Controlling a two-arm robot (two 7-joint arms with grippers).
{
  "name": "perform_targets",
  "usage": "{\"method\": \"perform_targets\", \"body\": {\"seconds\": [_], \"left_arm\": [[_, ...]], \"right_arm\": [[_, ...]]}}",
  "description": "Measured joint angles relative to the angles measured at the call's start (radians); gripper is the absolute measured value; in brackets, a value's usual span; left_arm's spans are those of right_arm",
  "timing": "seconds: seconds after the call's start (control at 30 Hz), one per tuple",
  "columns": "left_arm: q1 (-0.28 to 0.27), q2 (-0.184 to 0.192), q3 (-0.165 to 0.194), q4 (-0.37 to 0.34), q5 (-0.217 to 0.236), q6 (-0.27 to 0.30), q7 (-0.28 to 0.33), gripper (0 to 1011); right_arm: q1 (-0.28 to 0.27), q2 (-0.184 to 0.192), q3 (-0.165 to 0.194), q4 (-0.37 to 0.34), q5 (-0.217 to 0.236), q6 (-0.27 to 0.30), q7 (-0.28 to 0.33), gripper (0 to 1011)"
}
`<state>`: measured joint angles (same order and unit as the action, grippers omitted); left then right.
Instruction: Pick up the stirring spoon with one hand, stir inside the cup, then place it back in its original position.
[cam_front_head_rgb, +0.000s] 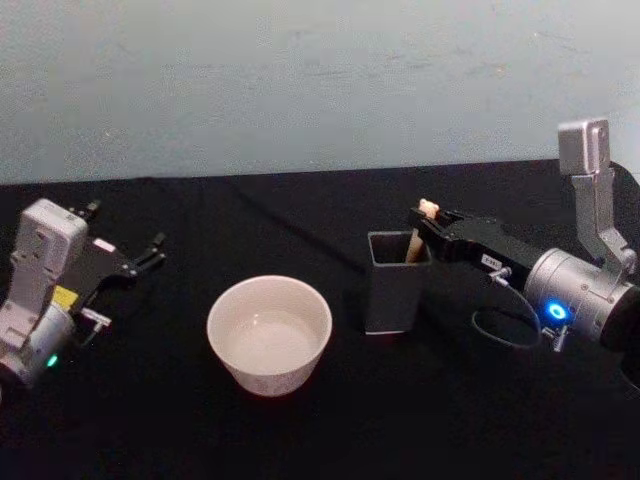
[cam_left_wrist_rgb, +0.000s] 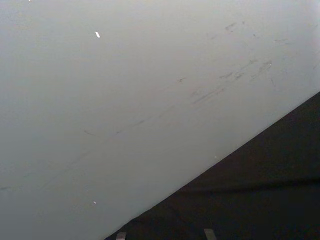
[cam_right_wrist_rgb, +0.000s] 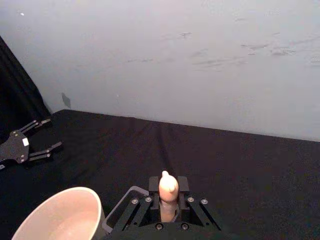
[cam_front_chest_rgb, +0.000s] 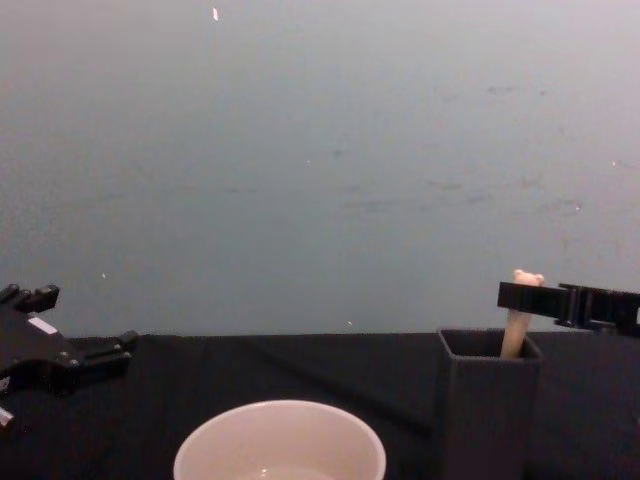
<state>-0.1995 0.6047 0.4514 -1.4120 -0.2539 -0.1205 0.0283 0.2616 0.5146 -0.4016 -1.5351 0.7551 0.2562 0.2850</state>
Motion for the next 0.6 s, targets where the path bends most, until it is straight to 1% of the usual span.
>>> {"method": "perform_targets", "body": {"seconds": [0.47, 0.57, 0.6], "left_arm": [[0.0, 0.0, 0.0, 0.0, 0.0, 0.0, 0.0, 1001], [0.0, 0.0, 0.0, 0.0, 0.0, 0.0, 0.0, 1001], [0.0, 0.0, 0.0, 0.0, 0.0, 0.0, 0.0, 1001]], "right_arm": [[0.0, 0.0, 0.001, -0.001, 0.001, -0.001, 0.001, 211], [0.0, 0.0, 0.001, -0.002, 0.002, -0.001, 0.002, 235], [0.0, 0.0, 0.001, -0.002, 0.002, -0.001, 0.002, 286]]}}
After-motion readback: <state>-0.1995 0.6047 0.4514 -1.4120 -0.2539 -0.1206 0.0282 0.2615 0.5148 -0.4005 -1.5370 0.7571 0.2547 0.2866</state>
